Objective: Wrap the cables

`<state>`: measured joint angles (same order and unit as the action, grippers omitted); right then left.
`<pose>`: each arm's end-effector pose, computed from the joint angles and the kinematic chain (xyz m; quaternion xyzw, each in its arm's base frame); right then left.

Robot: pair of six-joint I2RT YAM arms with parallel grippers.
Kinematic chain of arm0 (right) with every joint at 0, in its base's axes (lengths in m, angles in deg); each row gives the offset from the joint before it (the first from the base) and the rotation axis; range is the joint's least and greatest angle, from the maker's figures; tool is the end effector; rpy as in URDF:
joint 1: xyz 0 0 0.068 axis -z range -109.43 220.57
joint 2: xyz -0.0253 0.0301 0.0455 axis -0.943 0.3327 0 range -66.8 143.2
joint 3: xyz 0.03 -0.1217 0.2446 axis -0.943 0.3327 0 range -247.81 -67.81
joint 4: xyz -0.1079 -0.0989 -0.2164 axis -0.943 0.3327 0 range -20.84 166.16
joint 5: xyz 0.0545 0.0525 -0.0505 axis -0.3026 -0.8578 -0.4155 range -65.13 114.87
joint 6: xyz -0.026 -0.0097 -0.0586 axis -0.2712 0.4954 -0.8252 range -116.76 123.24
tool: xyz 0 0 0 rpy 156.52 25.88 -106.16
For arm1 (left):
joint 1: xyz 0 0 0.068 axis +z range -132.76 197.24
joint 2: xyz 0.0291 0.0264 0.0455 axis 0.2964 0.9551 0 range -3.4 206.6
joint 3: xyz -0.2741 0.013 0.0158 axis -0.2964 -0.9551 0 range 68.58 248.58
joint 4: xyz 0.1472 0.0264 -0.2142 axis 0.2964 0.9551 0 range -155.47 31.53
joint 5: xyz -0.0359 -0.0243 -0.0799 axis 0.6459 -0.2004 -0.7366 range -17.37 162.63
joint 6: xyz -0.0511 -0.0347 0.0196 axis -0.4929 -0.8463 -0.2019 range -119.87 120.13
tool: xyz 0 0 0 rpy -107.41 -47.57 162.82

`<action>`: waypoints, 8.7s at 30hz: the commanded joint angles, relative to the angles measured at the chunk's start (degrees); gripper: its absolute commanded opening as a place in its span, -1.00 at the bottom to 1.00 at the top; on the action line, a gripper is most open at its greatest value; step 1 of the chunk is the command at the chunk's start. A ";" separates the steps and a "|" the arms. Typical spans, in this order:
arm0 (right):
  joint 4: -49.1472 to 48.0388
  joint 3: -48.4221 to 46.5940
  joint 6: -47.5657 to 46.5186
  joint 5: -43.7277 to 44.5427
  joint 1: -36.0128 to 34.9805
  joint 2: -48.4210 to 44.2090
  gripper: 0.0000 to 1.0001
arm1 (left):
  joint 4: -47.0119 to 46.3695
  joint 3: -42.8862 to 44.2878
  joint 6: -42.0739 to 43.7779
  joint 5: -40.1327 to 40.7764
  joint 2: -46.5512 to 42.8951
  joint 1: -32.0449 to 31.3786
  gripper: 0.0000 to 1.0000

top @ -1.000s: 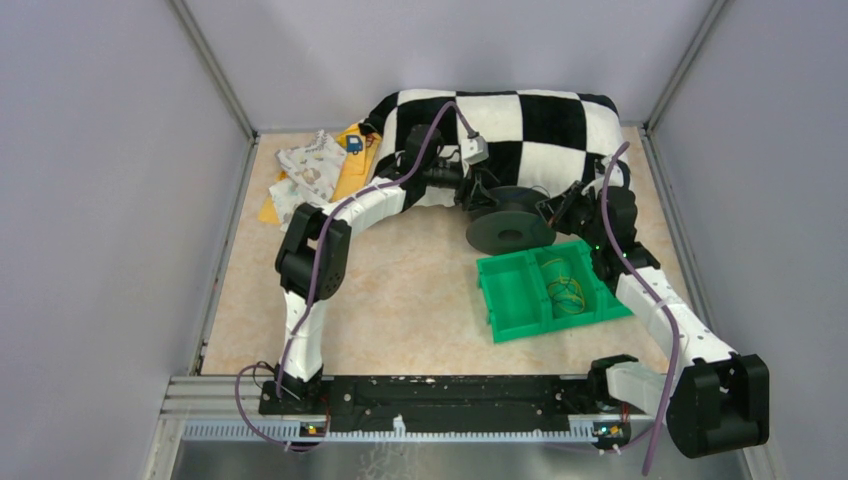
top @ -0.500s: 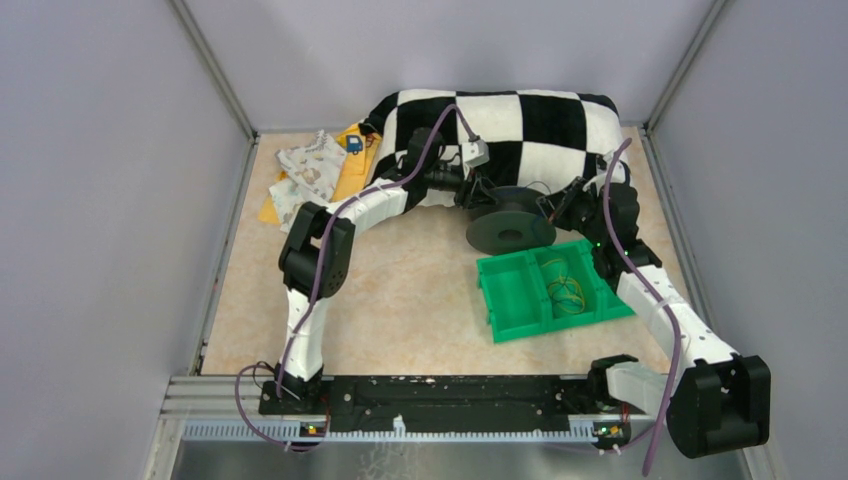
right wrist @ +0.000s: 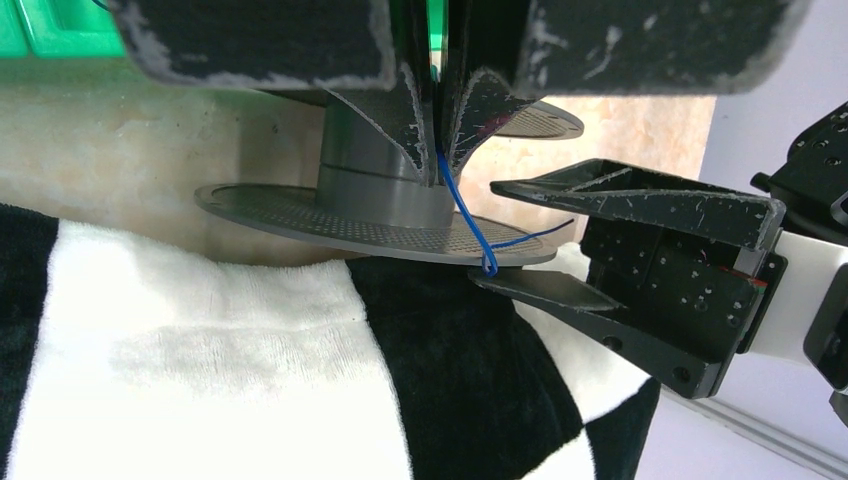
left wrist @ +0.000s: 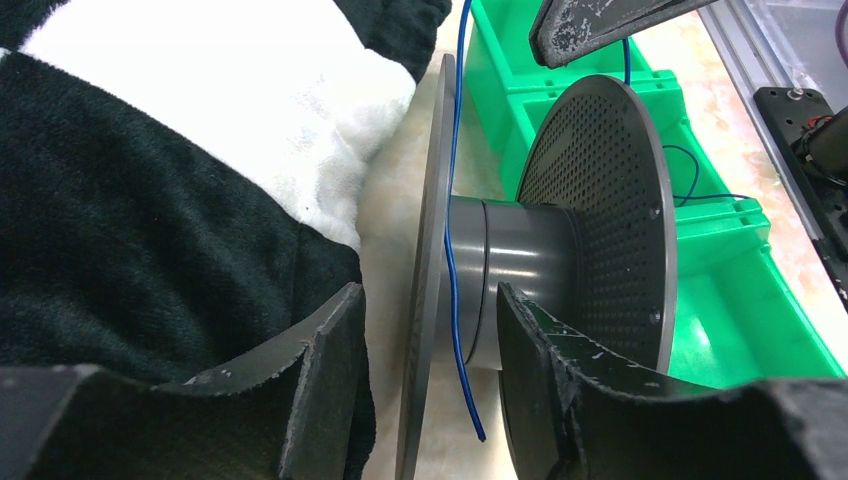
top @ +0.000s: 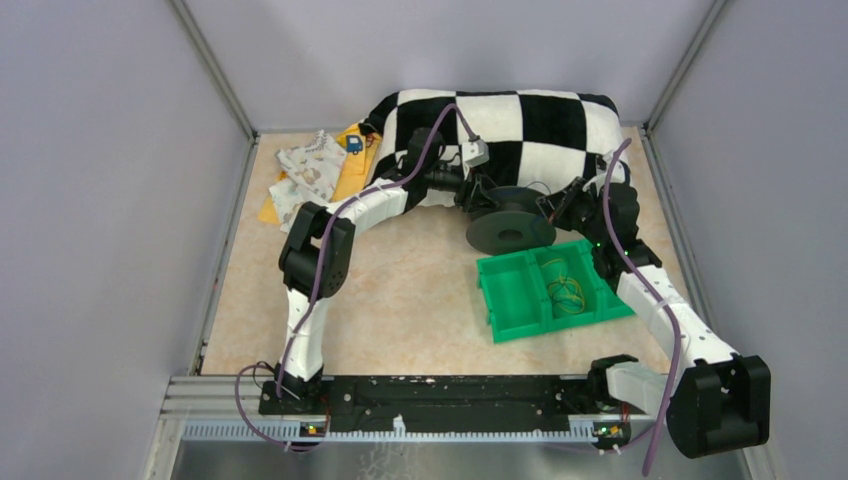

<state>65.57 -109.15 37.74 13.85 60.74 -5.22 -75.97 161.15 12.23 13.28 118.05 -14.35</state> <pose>0.2568 0.0543 0.2838 0.1145 0.7921 0.2956 0.5216 0.4004 -0.2973 0.2434 0.5311 0.5462 -0.4818 0.4331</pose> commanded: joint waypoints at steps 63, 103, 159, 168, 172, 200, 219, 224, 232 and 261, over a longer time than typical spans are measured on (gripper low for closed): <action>10.36 -5.85 -6.24 9.64 0.68 -6.01 0.91 | -5.49 -0.60 -0.32 6.60 -5.76 -0.16 -1.00; 8.54 0.75 -26.78 -14.88 1.12 -15.16 0.94 | 15.01 -0.33 -13.89 27.94 -40.50 1.79 -1.00; 6.94 0.97 -13.95 7.51 -22.51 0.35 -1.00 | -12.00 -21.21 -41.84 30.08 -51.15 13.18 -1.00; 6.59 -2.39 -13.26 13.10 -34.90 0.28 -1.00 | -13.33 -25.12 -45.51 49.35 -48.96 9.54 -1.00; 7.38 -3.80 -13.38 12.99 -36.96 -0.45 -1.00 | -12.59 -24.33 -46.25 54.54 -47.92 8.36 -1.00; 24.39 -33.94 -31.94 7.64 -37.34 4.91 -1.00 | -6.01 -25.75 -10.76 62.23 -43.59 -7.00 -1.00; 20.51 -24.09 -29.73 14.87 -20.77 -1.47 -0.89 | 7.67 -25.64 5.82 33.74 -51.68 -6.08 -1.00; 20.30 -20.31 -29.31 14.12 -16.37 -2.72 -0.65 | 11.73 -23.82 6.11 26.25 -53.66 -3.46 -1.00; 17.19 -12.37 -26.12 9.72 -11.34 -2.51 0.00 | 12.49 -20.39 0.91 22.74 -54.68 -0.05 -1.00; 9.24 2.17 -20.66 3.85 -9.34 -6.84 0.74 | 9.73 -6.32 -15.79 30.02 -55.58 5.14 -1.00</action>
<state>80.54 -109.79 14.40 20.10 50.89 -10.32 -58.40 151.05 -0.32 39.16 64.33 -9.44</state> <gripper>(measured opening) 0.869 0.038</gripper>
